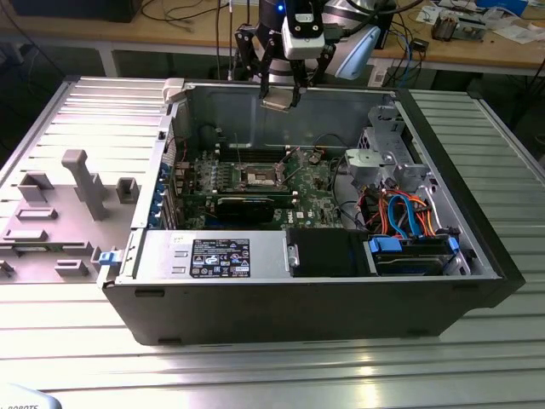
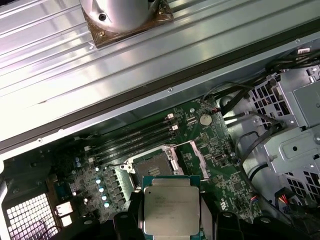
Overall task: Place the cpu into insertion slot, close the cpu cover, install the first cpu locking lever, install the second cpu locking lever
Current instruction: 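Place the cpu into insertion slot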
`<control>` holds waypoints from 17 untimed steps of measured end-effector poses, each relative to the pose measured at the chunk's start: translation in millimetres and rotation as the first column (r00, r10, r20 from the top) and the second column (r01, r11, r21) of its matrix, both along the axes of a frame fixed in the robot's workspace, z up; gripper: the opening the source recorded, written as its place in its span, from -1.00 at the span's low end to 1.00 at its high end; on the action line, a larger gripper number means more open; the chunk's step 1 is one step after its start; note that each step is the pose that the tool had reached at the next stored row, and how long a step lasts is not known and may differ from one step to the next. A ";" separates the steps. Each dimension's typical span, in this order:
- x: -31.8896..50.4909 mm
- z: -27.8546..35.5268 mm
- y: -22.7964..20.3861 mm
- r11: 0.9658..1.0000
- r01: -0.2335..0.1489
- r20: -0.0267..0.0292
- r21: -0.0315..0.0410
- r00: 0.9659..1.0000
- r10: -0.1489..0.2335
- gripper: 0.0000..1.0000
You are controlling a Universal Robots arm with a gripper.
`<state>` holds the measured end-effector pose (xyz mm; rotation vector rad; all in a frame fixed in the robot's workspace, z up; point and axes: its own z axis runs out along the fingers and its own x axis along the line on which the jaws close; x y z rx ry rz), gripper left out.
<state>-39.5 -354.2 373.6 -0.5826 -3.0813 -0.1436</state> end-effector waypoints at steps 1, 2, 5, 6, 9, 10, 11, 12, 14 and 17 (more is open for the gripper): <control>0.0 0.0 0.0 1.000 0.000 0.000 0.000 1.000 0.000 0.08; 0.0 0.0 0.0 1.000 0.000 0.000 0.000 1.000 0.000 0.08; 0.0 0.0 0.0 1.000 0.003 0.000 0.000 1.000 -0.003 0.08; 0.0 0.0 0.0 1.000 0.006 0.000 0.000 1.000 -0.006 0.08; 0.0 0.0 0.0 1.000 0.022 0.000 0.000 1.000 -0.022 0.08; 0.0 0.0 0.0 0.999 0.034 0.000 0.000 0.999 -0.034 0.08; 0.0 -0.1 0.0 0.999 0.046 0.000 0.000 0.999 -0.046 0.08; 0.0 -0.1 0.0 0.998 0.056 0.000 0.000 0.998 -0.056 0.08; 0.0 -0.2 0.0 0.997 0.081 0.000 0.000 0.997 -0.081 0.08; 0.0 -0.4 0.0 0.992 0.126 0.000 0.000 0.992 -0.126 0.08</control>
